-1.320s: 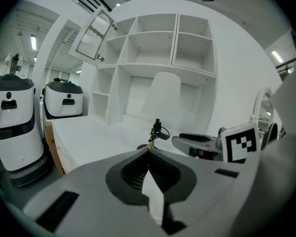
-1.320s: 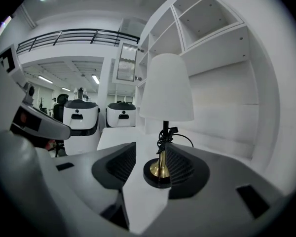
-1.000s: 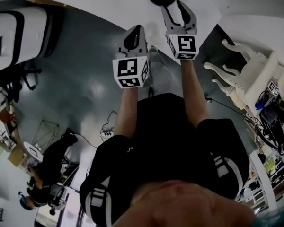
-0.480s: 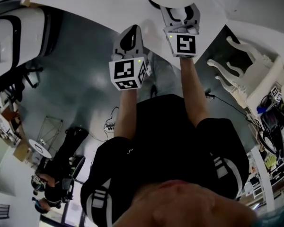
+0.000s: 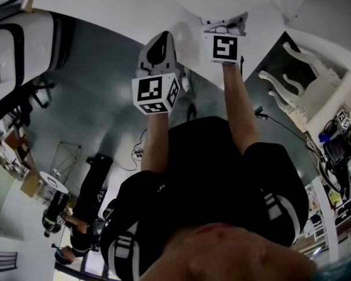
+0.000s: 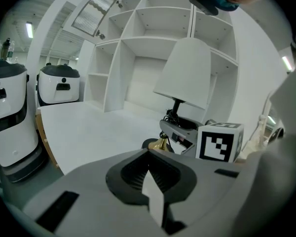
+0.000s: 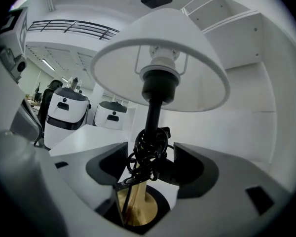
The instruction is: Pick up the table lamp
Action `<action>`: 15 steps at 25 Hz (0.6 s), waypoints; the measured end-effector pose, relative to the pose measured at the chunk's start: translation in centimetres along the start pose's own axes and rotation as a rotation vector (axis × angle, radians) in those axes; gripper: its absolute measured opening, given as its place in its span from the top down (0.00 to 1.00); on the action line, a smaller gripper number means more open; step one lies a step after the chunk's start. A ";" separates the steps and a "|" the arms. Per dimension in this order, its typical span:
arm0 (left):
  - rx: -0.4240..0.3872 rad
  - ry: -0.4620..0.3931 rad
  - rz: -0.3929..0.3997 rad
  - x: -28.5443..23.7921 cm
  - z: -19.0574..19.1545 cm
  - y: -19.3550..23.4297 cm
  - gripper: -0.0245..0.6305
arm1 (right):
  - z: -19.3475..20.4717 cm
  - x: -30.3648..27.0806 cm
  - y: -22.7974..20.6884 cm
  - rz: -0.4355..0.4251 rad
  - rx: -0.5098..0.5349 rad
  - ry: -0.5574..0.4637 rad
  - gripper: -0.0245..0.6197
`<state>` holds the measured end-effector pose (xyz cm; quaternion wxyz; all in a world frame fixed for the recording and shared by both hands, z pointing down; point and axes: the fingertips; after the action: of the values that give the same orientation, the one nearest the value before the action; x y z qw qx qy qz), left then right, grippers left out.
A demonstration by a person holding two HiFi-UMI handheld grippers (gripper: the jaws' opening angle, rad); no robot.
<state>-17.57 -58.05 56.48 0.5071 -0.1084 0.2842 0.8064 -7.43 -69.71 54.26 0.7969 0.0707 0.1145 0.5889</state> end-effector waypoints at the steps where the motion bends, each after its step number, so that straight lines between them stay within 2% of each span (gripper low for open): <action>1: 0.001 0.001 0.000 -0.2 -0.1 0.1 0.95 | 0.1 -0.4 0.0 0.000 0.015 0.003 0.52; 6: 0.003 0.014 -0.007 -1.0 0.2 0.7 0.95 | 0.5 -2.6 0.5 0.003 0.073 0.017 0.51; 8: 0.004 0.013 -0.008 -0.9 0.2 0.8 0.95 | 0.7 -3.4 0.8 -0.018 0.018 0.023 0.51; 10: 0.010 0.004 -0.015 -0.6 0.0 1.1 0.95 | 0.7 -4.0 1.2 -0.078 -0.079 0.018 0.54; 12: 0.016 -0.003 -0.026 -0.2 -0.4 1.5 0.95 | 0.1 -4.2 1.2 -0.118 -0.099 0.014 0.59; 15: 0.011 -0.017 -0.040 0.6 -1.3 1.7 0.95 | -0.3 -4.1 1.0 -0.111 -0.122 0.026 0.65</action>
<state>-19.50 -58.94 55.75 0.5260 -0.1043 0.2823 0.7955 -9.60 -73.28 54.67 0.8296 0.0080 0.0927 0.5506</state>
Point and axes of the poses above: the fingertips, and each gripper's own axes: x backward along the fingers, y to its left, z out of its underside, and after that the axes turned 7 degrees about z, right-handed
